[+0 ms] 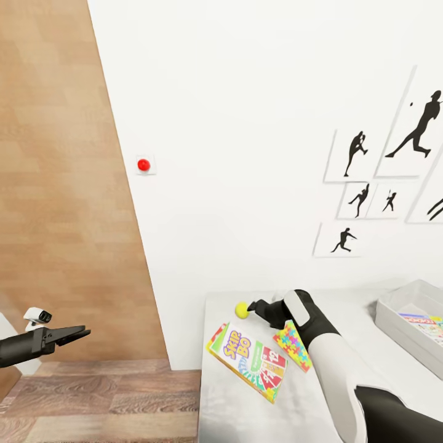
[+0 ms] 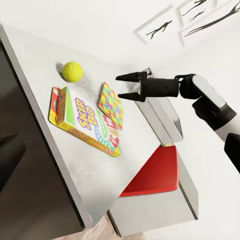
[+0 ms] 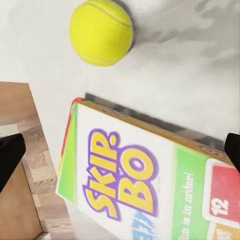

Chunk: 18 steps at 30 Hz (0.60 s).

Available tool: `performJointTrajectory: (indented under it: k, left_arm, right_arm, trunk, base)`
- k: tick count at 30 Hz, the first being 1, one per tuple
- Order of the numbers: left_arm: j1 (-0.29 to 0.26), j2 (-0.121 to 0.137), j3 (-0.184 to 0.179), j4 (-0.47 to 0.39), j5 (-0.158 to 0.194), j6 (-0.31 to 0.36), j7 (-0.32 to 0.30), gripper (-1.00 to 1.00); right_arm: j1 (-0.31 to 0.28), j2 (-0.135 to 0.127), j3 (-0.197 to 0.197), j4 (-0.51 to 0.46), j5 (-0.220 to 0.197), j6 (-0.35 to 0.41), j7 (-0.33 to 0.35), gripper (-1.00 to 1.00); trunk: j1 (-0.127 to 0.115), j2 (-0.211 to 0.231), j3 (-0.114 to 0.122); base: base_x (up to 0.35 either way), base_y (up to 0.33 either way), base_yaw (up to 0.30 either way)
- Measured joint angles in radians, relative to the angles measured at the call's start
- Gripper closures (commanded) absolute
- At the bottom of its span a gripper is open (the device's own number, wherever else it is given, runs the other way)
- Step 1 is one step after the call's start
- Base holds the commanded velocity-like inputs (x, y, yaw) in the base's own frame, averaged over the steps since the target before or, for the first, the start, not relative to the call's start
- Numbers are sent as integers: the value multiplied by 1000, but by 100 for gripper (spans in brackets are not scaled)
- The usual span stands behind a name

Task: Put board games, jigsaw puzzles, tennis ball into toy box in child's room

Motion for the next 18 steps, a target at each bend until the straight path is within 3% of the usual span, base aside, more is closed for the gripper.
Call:
performJointTrajectory:
  k: [18]
  left_arm:
    - [0, 0, 0, 0, 0, 0, 0, -100]
  right_arm:
    - [1, -3, 2, 39, 3, 0, 2, -100]
  trunk:
    - [0, 0, -30]
  base:
    - [0, 0, 0]
